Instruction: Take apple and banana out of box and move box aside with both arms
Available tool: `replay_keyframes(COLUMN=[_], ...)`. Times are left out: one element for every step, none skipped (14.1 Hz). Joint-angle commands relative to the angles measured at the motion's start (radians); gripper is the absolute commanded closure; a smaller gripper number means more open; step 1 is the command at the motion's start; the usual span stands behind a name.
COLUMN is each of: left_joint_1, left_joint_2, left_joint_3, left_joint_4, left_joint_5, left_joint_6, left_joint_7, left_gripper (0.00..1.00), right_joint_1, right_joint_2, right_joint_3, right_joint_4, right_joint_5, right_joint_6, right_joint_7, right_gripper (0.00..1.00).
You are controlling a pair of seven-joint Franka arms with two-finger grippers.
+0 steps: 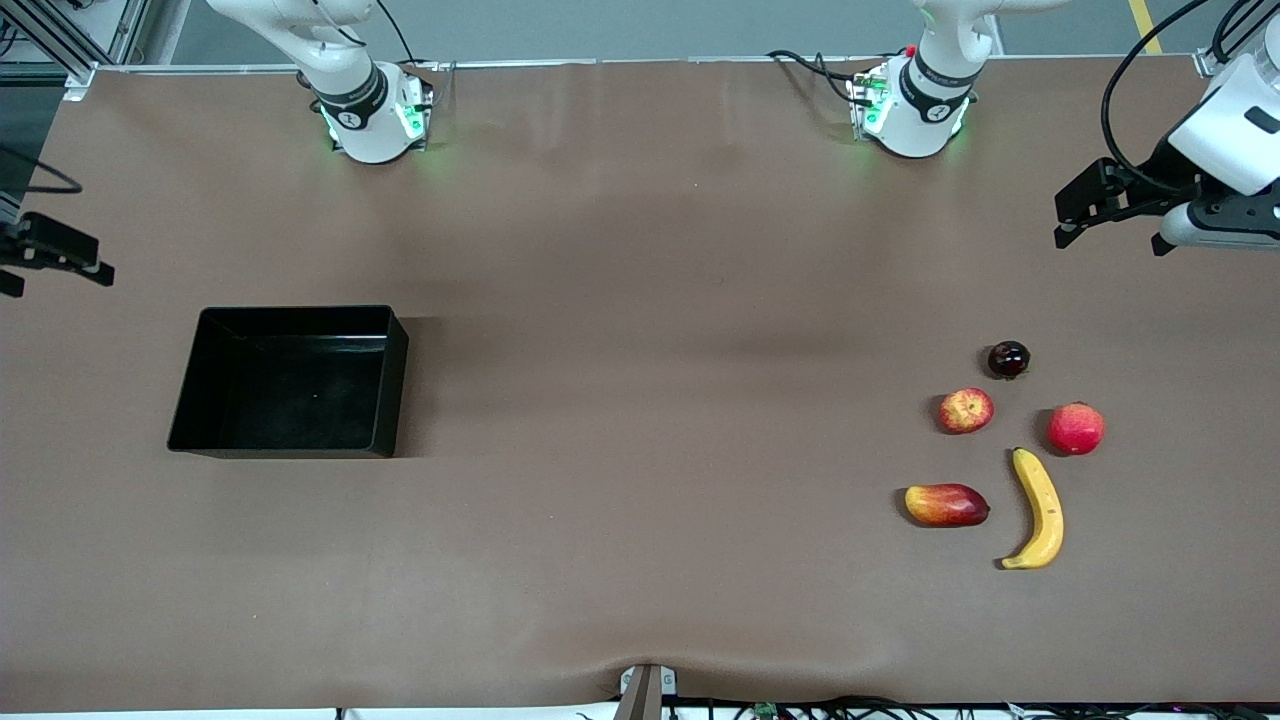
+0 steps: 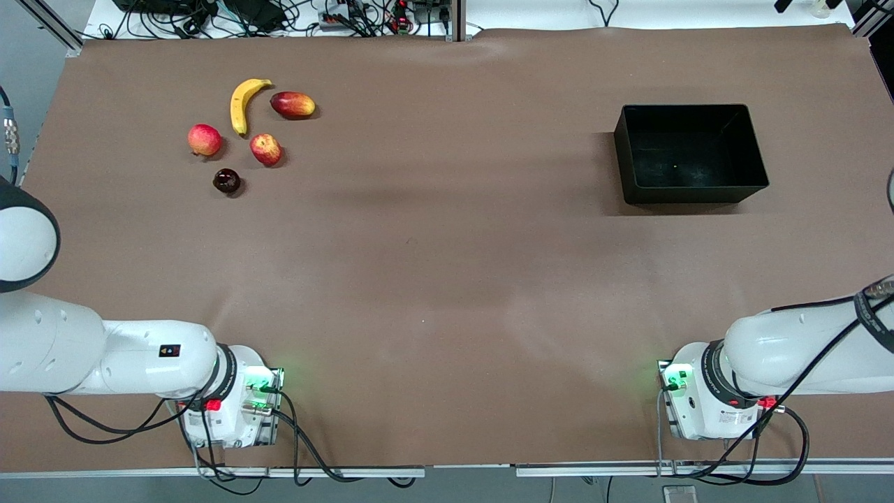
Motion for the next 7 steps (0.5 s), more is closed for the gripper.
replay_keyframes(left_joint_1=[0.003,0.006,0.006,0.006,0.004,0.004,0.004], left_joint_2=[0.006,0.008,0.008,0.008,0.012,0.012,0.011], left_joint_3=[-0.006,-0.006,-0.006,-0.006,-0.006,-0.006,-0.006], left_joint_4=[0.005,0.007,0.008,0.013,0.014,0.014,0.014], left_joint_5=[-0.017,-0.014,-0.011,-0.005,-0.003,-0.001,0.006], left_joint_6=[0.006,0.006,0.006,0.006,0.006,0.004,0.001], left_joint_7=[0.006,0.012,0.014,0.014,0.011,0.008,0.006], left_gripper=[0.00,0.00,0.00,0.00,0.00,0.00,0.00], right_joint_1=[-0.006,-0.006,-0.005,-0.002,-0.002,-0.006,-0.008], right_joint_2=[-0.088,-0.093,-0.097,-0.096,-0.093,-0.090,-0.088], right_joint_3=[-0.003,-0.004,-0.004,-0.003,-0.003,-0.004,-0.006], right_joint_4=[-0.119,-0.120,-0.119,-0.111,-0.107,-0.103,-0.096], right_joint_5=[-0.014,-0.015,-0.015,-0.017,-0.018,-0.018,-0.017], right_joint_6=[0.041,0.035,0.034,0.035,0.035,0.034,0.032], right_joint_7=[-0.077,-0.082,-0.079,-0.079,-0.079,-0.080,-0.082], right_gripper=[0.00,0.00,0.00,0.00,0.00,0.00,0.00])
